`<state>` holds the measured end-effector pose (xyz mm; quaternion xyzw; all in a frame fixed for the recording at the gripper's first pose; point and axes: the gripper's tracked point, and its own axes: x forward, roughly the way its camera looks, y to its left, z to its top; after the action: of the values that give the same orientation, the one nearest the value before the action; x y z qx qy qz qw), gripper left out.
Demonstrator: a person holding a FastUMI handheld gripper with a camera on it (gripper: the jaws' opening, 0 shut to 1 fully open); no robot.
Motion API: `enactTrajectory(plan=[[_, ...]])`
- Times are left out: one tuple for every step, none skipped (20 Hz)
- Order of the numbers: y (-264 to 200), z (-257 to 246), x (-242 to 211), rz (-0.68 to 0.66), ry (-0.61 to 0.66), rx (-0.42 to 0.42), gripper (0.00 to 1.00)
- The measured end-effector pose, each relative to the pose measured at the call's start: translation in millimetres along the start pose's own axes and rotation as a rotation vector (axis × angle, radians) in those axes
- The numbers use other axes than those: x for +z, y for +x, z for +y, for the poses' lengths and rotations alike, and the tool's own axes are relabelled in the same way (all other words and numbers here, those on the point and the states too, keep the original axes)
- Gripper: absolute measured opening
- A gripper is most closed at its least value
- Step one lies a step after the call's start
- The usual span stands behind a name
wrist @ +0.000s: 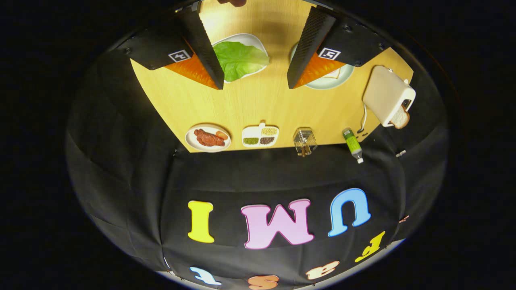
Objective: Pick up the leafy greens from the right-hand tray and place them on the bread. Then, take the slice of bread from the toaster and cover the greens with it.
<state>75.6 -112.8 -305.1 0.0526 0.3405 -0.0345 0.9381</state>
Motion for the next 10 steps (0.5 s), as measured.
enactTrajectory(plan=[[7.8,-3.9,-12.8,0.035,-0.011,0.002,0.98],[14.0,-9.1,-26.2,0.074,-0.025,0.004,0.98],[17.1,-13.0,-40.2,0.111,-0.036,0.012,0.98],[20.6,-16.2,-51.4,0.141,-0.048,0.02,0.98],[26.1,-19.8,-61.0,0.168,-0.059,0.026,0.98],[31.9,-24.4,-66.9,0.188,-0.068,0.026,0.98],[39.0,-28.8,-75.2,0.212,-0.071,0.029,0.98],[45.7,-31.6,-82.2,0.232,-0.072,0.033,0.98],[52.4,-34.5,-89.1,0.25,-0.079,0.036,0.98],[58.3,-36.9,-92.2,0.256,-0.091,0.036,0.98]])
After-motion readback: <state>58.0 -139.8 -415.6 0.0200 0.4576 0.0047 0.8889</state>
